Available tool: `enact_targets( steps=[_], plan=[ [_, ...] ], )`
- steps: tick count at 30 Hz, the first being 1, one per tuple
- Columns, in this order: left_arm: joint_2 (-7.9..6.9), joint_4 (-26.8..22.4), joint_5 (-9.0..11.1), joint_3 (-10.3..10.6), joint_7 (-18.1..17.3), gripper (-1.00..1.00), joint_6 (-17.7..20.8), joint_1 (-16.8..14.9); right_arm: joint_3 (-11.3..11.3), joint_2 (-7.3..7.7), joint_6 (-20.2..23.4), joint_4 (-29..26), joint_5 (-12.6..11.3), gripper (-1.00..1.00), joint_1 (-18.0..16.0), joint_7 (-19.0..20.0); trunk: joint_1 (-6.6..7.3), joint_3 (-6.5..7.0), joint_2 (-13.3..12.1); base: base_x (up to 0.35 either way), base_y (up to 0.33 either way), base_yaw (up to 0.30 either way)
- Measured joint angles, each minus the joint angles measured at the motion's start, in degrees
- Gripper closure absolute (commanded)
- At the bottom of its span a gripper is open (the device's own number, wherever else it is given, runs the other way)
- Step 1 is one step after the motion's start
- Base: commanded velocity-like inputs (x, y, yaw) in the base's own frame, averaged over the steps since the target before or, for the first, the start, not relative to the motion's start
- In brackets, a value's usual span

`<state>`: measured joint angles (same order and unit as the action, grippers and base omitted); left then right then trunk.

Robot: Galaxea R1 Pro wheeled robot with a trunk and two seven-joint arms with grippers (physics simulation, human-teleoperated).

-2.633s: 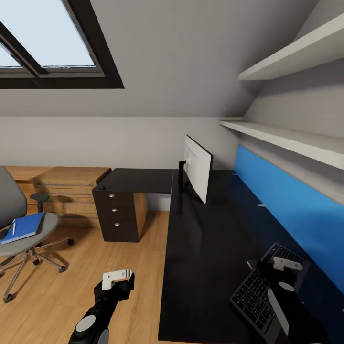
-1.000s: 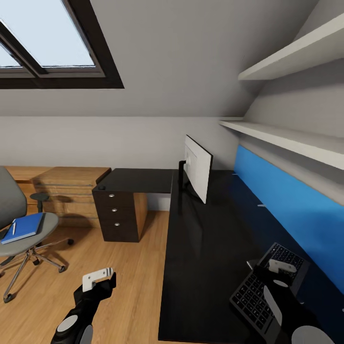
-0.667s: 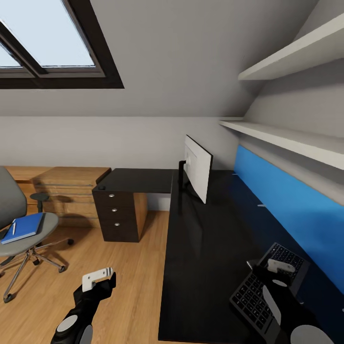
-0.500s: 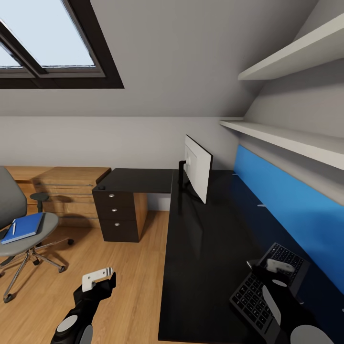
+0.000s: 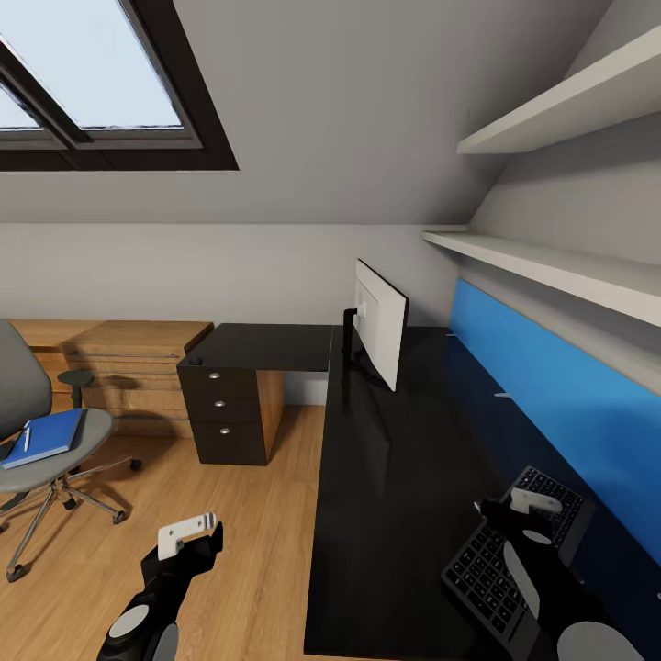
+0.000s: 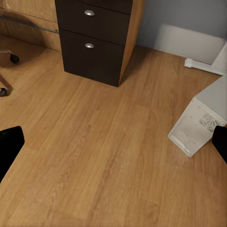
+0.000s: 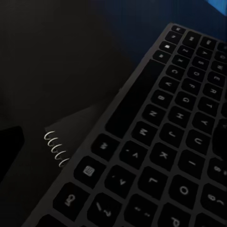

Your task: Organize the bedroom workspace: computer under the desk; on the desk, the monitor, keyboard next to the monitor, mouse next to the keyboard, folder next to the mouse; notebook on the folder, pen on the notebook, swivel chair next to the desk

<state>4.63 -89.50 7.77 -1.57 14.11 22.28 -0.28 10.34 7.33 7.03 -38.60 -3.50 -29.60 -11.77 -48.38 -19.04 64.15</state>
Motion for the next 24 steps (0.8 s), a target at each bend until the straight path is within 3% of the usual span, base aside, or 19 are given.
enact_targets(
  steps=[17, 24],
  plan=[
    [0.38, -2.51, 0.08, 0.15, 0.08, -1.00, 0.09, 0.01, -0.09, -0.60, 0.12, -0.40, -0.01, -1.00, 0.00, -0.06, 0.00, 0.00, 0.00, 0.000, 0.000, 0.000],
    [0.43, -2.72, 0.08, 0.17, 0.22, -1.00, 0.11, 0.01, -1.44, -0.59, 0.15, -0.40, 0.04, -1.00, 0.00, -0.07, -1.53, -1.25, 2.80, 0.000, 0.000, 0.000]
  ],
)
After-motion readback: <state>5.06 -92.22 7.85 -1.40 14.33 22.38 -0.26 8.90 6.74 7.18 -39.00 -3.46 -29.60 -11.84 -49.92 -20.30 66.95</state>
